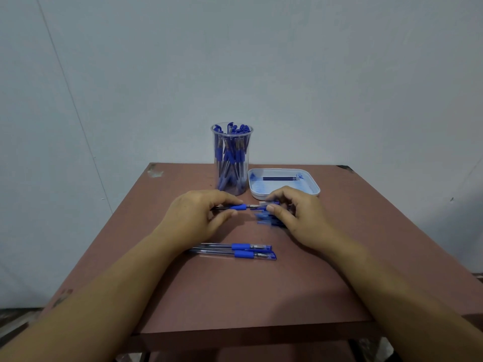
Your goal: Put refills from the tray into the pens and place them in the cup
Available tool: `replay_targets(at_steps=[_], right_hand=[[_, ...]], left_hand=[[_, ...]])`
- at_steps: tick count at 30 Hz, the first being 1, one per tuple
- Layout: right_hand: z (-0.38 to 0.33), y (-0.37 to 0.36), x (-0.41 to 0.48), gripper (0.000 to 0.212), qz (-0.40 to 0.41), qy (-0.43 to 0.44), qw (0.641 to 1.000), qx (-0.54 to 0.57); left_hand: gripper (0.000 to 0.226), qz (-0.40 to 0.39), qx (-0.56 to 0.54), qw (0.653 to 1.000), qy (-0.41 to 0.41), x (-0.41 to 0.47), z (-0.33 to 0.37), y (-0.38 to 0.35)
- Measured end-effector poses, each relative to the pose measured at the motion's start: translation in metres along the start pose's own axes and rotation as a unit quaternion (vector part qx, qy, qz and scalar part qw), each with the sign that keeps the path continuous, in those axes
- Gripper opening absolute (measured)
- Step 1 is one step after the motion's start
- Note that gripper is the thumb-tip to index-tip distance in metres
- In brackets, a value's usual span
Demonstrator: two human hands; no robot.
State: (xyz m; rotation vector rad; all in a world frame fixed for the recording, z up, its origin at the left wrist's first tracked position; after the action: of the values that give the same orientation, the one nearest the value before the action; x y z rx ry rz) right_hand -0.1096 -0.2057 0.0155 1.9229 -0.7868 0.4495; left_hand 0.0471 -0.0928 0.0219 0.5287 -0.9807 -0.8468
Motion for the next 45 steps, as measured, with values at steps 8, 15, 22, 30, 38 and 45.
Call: replay_targets(at_steps=[8,15,22,30,38,45], right_hand=[[-0.016,-0.006,0.002,0.019,-0.001,0.005,0.998,0.055],[-0.021,-0.008,0.002,0.012,0.019,-0.018,0.994,0.107],[-0.004,0.014,0.019,0.010,0.125,-0.116,0.948,0.268],[-0.003,0.091,0.083,0.011,0.280,-0.035,0.937,0.204],[0.008,0.091,0.136,0.025,0.249,0.024,0.964,0.090],[0.004,0.041,0.164,0.015,0.123,0.069,0.989,0.038]], left_hand=[[0.028,0.005,-0.030,0.999,-0.021,-0.003,0.012,-0.005],[0.022,0.025,-0.056,0.998,-0.026,-0.002,0.015,0.000],[0.036,0.092,-0.100,0.991,-0.002,0.015,0.005,0.034],[0.084,0.071,0.086,0.994,0.001,0.079,-0.025,0.038],[0.095,0.091,-0.032,0.995,0.002,0.094,-0.038,0.016],[0.097,0.080,-0.079,0.994,-0.001,0.094,-0.041,0.013]])
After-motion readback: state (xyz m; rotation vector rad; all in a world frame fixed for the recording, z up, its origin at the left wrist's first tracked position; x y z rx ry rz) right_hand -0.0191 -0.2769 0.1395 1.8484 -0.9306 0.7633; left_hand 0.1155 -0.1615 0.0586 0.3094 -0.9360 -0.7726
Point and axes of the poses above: each hand's wrist, its own x-axis towards the middle knuckle, its own y-axis out of the back of the hand, z = x × y, the point moved 8 cm from there along x, towards the middle knuckle, and after that the axes turned 15 degrees about y, right-handed, at the moved point
